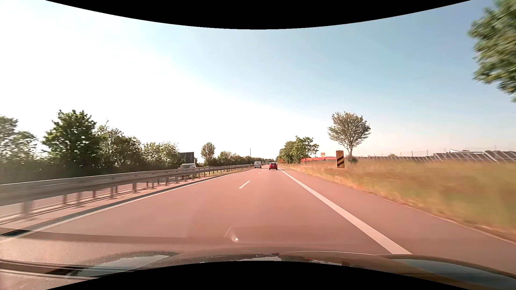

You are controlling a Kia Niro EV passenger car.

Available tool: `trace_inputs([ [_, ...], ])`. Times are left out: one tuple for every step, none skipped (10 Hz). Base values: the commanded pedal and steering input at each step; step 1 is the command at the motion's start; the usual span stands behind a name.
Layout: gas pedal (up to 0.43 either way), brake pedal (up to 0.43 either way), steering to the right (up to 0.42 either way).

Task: Follow the waypoints while adhering to traffic rules and regulations

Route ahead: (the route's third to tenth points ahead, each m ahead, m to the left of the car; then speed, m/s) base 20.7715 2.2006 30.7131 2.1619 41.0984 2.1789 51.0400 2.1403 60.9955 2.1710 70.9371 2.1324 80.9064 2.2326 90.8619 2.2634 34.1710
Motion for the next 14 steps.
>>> trace_inputs([
  [0.339, 0.006, -0.002],
  [0.339, 0.006, -0.002],
  [0.339, 0.006, -0.001],
  [0.331, 0.006, -0.001],
  [0.331, 0.006, -0.001],
  [0.331, 0.006, 0.000],
  [0.319, 0.006, 0.000],
  [0.299, 0.006, -0.001],
  [0.280, 0.006, 0.000],
  [0.268, 0.006, 0.000],
  [0.248, 0.006, -0.001],
  [0.240, 0.000, -0.001],
  [0.228, 0.006, -0.001],
  [0.220, 0.006, -0.001],
])
